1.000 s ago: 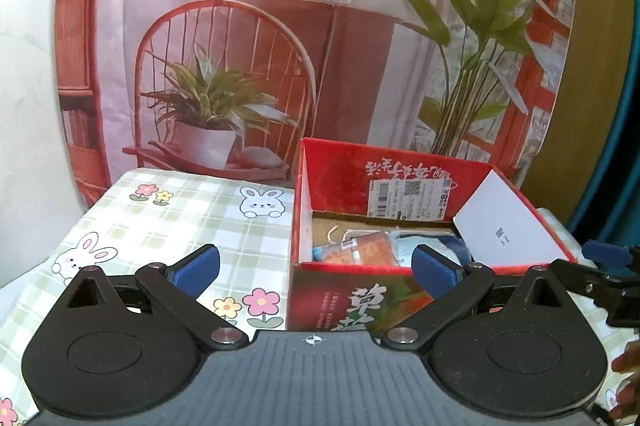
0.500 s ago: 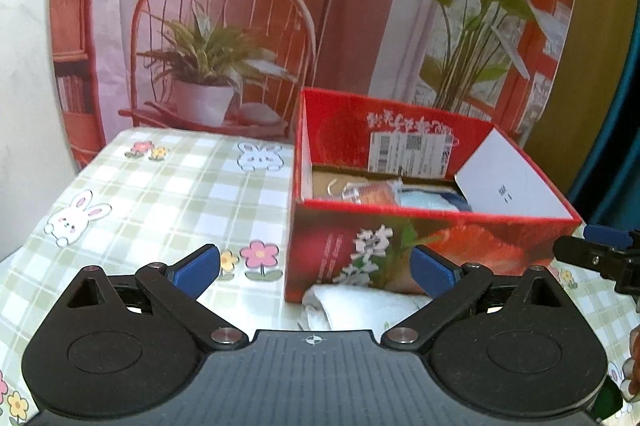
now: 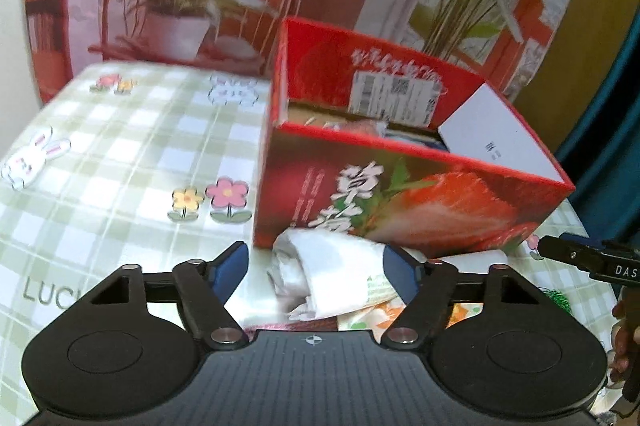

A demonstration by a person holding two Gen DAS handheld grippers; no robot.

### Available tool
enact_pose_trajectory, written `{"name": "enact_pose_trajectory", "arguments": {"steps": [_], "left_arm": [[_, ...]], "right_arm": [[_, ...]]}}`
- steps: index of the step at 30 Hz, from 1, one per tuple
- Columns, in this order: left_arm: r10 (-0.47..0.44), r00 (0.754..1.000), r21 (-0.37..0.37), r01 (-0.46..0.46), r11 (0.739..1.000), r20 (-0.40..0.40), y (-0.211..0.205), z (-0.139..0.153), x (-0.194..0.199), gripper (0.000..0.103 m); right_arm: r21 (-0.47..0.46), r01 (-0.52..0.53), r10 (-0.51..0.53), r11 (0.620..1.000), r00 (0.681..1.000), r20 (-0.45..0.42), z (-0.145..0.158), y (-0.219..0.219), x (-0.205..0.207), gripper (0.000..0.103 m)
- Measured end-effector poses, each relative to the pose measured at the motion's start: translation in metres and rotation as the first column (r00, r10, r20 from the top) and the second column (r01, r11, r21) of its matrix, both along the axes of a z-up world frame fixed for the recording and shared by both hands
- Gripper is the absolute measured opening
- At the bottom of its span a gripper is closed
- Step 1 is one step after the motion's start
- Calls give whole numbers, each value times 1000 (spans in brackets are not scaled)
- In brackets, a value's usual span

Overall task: Organize soft objects
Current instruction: 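Lower the left tool onto the white plastic-wrapped item and close it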

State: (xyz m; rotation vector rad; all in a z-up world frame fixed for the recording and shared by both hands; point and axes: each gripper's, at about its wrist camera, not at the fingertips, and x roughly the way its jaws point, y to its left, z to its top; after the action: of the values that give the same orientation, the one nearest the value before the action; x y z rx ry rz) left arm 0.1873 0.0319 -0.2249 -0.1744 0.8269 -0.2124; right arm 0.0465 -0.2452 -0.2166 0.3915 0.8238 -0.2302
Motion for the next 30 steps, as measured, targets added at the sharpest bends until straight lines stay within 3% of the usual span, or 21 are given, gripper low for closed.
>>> {"name": "enact_pose_trajectory", "arguments": {"steps": [7,15,17,27,30], "left_arm": [[-1,997,-49,-3,999,-82,8,-18,18,56],[-46,989,-106,31,994,-142,3,-34,36,56],[-62,988,-110,46,993,-143,0,-36,39,56],[-94,989,-104,83,991,-111,-8,-35,39,33],[-89,992,-109,79,991,-95,-6,-32,37,28]], "right_arm": [[91,-48,54,995,996,-65,-21,-1,17,62],[129,-124,141,984,981,-134,-38,-1,47,61],[156,-125,149,980,977,-155,-44,-4,53,59],[240,-119,160,963,975,-157,-61,-7,57,44],[231,-117,153,966,977,-145,-57,-7,56,31]]}}
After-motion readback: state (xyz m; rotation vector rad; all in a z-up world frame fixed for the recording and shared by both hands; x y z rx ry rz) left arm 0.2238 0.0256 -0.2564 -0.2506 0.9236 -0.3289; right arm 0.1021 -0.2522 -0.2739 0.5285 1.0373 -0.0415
